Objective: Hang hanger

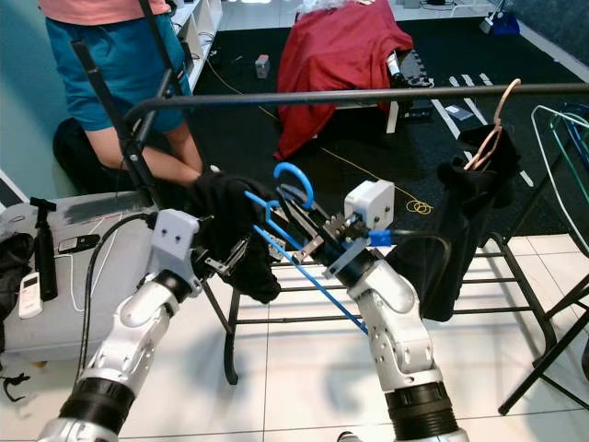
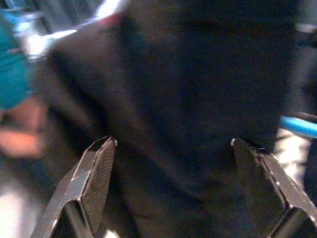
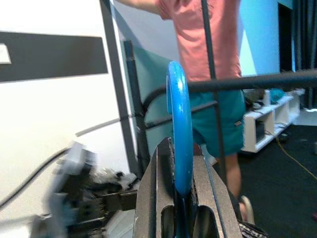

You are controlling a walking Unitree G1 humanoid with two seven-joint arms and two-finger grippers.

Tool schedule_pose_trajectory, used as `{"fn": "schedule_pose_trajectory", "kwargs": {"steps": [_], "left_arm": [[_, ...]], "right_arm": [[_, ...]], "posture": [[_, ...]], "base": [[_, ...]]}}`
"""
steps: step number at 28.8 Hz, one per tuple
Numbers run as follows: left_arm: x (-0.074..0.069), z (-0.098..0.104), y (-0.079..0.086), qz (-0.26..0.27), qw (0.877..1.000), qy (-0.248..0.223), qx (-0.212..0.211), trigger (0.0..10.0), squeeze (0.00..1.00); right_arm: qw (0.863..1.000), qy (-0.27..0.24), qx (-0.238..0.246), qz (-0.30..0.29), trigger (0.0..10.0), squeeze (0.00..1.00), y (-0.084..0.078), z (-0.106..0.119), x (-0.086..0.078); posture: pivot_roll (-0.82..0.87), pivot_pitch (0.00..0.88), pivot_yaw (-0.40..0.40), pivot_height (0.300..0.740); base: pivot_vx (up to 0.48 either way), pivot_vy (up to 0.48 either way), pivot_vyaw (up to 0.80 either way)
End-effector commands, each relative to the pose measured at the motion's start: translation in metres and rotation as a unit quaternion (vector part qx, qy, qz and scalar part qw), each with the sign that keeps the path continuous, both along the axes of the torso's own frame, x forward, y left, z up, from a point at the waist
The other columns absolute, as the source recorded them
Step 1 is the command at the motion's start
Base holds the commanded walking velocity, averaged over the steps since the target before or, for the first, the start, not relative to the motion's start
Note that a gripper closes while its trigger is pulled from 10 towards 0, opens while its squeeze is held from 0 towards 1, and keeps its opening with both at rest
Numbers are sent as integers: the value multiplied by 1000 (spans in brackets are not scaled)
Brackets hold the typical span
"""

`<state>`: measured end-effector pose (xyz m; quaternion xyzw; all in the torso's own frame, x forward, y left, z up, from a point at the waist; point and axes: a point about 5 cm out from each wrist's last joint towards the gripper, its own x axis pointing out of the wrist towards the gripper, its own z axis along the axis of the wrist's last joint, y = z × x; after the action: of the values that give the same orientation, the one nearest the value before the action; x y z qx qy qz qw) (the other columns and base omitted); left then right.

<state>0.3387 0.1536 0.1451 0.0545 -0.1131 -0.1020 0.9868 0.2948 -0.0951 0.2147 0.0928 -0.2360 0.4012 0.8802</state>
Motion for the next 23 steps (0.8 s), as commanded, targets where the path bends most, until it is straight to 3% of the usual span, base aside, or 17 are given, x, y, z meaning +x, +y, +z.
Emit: {"fn": "schedule_pose_trajectory", "kwargs": {"steps": [1, 5, 6, 7, 8, 13, 14, 15, 23], "left_arm": [[1, -5, 7, 33, 999, 14, -6, 10000, 1000], [7, -1, 8, 69, 997, 14, -37, 10000, 941], [9, 2, 7, 77, 996, 7, -53, 10000, 0], [9, 2, 7, 77, 996, 7, -53, 10000, 0], [13, 9, 6, 91, 992, -8, -84, 10000, 0], [16, 16, 3, 96, 992, -24, -77, 10000, 0], [16, 17, 3, 95, 992, -27, -75, 1804, 0], [15, 16, 2, 91, 993, -28, -76, 0, 0], [13, 13, 7, 101, 992, -33, -65, 0, 0]], "right_arm": [[999, -30, 20, 17, 10000, 0, 3, 15, -4], [999, -31, 25, 25, 10000, 0, 4, 18, -5], [999, -31, 29, 30, 10000, 0, 5, 20, -5], [999, -31, 29, 30, 10000, 0, 5, 20, -5], [998, -29, 29, 42, 10000, 0, 7, 21, -7], [998, -21, 26, 48, 10000, 0, 9, 19, -9], [998, -21, 26, 48, 10000, 0, 8, 18, -9], [998, -20, 25, 48, 10000, 0, 8, 18, -9], [999, -17, 21, 47, 10000, 0, 7, 18, -7]], "posture": [[-100, 118, 34, 740], [-103, 121, 32, 740], [-109, 123, 31, 740], [-109, 123, 31, 740], [-115, 125, 30, 740], [-114, 130, 25, 740], [-115, 133, 25, 740], [-115, 133, 24, 740], [-119, 138, 18, 740]], "base": [[0, 0, 0], [0, 0, 0], [0, 0, 0], [0, 0, 0], [0, 0, 0], [0, 0, 0], [0, 0, 0], [0, 0, 0], [0, 0, 0]]}}
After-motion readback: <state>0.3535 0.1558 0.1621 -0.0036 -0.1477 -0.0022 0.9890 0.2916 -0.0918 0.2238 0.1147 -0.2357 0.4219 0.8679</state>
